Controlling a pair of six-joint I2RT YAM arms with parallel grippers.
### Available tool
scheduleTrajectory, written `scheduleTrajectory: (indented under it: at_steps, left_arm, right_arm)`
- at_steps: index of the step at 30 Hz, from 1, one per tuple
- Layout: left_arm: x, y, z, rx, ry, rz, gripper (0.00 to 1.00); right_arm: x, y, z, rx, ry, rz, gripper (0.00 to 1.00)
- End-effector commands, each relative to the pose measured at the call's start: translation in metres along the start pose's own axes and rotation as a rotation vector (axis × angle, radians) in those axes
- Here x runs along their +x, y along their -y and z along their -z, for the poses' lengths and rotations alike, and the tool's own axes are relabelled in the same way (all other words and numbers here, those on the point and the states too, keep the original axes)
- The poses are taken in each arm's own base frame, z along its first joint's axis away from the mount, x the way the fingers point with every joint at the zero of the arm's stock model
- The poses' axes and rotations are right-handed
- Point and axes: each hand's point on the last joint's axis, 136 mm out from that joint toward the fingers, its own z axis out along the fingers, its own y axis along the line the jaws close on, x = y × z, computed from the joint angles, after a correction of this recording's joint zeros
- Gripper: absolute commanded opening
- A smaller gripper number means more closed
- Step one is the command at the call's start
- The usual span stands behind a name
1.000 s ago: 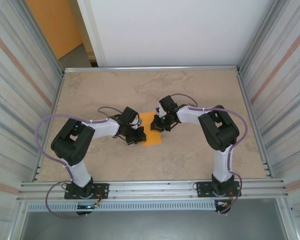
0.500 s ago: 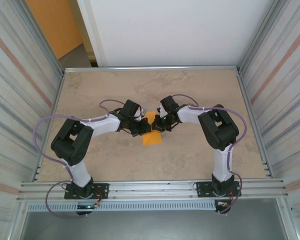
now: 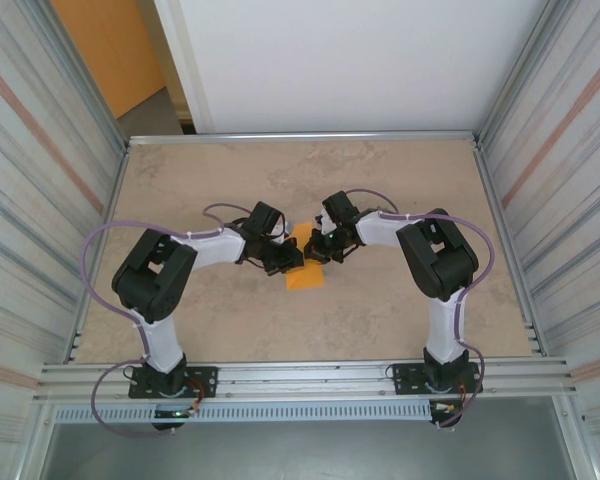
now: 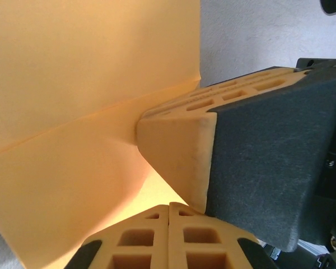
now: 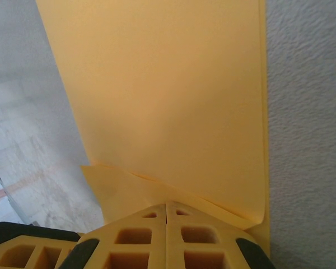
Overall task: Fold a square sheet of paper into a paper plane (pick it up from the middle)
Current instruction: Fold the triangle a second time at the center of the table.
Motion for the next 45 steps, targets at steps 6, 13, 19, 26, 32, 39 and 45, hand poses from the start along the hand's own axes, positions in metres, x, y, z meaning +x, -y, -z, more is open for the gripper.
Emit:
scheduleTrajectory:
  at_steps: [6,13,19,26,32,39,45]
  left_arm:
    - [-0.003,-0.017,-0.011,-0.040,0.012,0.037,0.00]
    - [-0.004,-0.025,-0.018,-0.057,0.015,0.046,0.00]
    - [0.009,-0.041,-0.018,-0.096,-0.013,0.064,0.00]
    - [0.044,-0.064,-0.002,-0.157,-0.066,0.083,0.00]
    - [0.074,-0.070,0.015,-0.142,-0.087,0.118,0.00]
    - [0.057,-0.040,0.038,-0.092,-0.011,0.054,0.01]
    - [0.025,-0.011,0.045,-0.014,0.067,0.020,0.13]
  right_arm:
    - [0.020,0.040,-0.017,0.106,-0.061,-0.106,0.00]
    - [0.021,0.040,-0.017,0.103,-0.063,-0.108,0.00]
    - [0.023,0.047,-0.019,0.127,-0.062,-0.118,0.00]
    - [0.025,0.061,-0.019,0.170,-0.068,-0.136,0.00]
    - [0.021,0.059,-0.016,0.161,-0.064,-0.124,0.00]
    - [0.013,0.029,-0.009,0.090,-0.048,-0.079,0.00]
    - [-0.008,-0.023,0.029,-0.014,0.072,-0.048,0.18]
